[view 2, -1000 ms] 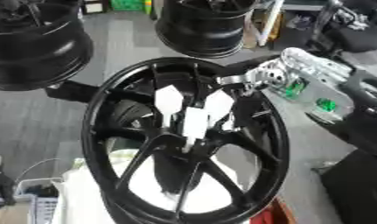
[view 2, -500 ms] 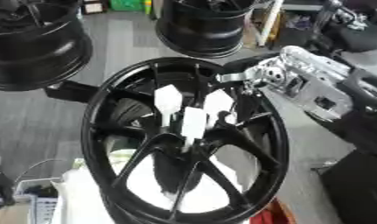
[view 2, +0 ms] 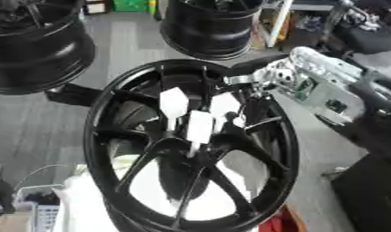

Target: Pull the pin out of the wheel hub.

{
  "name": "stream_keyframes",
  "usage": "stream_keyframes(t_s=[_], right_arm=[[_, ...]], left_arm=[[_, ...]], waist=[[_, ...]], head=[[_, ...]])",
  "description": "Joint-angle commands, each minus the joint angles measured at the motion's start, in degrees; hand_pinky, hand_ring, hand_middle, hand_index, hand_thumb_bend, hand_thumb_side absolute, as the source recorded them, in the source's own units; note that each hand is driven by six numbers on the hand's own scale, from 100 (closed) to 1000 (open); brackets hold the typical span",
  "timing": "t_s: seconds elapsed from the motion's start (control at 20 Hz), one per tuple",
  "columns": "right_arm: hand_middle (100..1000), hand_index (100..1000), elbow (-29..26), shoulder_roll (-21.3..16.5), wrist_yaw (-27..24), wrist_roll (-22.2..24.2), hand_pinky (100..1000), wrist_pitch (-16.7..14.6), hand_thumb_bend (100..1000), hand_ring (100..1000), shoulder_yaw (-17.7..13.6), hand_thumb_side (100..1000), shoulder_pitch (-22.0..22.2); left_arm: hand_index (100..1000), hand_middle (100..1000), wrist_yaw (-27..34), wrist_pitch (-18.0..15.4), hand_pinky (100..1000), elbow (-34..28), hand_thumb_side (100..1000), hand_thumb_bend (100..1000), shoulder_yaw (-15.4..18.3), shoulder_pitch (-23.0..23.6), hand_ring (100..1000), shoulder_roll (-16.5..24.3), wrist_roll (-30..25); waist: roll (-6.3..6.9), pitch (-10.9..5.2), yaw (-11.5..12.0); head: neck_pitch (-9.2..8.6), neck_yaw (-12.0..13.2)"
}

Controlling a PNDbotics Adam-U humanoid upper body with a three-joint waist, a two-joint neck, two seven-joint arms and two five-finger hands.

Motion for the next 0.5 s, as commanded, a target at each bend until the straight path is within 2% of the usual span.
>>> stream_keyframes(t_s=[0.05, 0.3, 0.5], right_arm=[[699, 775, -0.32, -1.23, -0.01, 4.47, 661, 5.19, 100, 569, -1.42, 100, -0.85], [534, 639, -1.7, -1.21, -0.29, 4.47, 624, 6.09, 100, 522, -2.91, 100, -1.35], [483, 591, -3.53, -1.3, -1.96, 3.31, 603, 7.42, 100, 499, -4.84, 100, -1.57]], left_arm=[[644, 484, 0.19, -0.04, 556, -0.86, 1000, 100, -0.2, -0.69, 486, 0.78, -0.02], [644, 484, 0.17, 0.01, 556, -0.87, 1000, 100, -0.14, -0.63, 486, 0.76, -0.02], [644, 484, 0.15, 0.05, 556, -0.86, 1000, 100, -0.07, -0.56, 486, 0.75, -0.02]], waist=[[0.24, -0.65, -0.03], [0.23, -0.73, -0.19], [0.25, -0.79, -0.35]], head=[[-0.15, -0.07], [-0.15, 0.04], [-0.15, 0.09]])
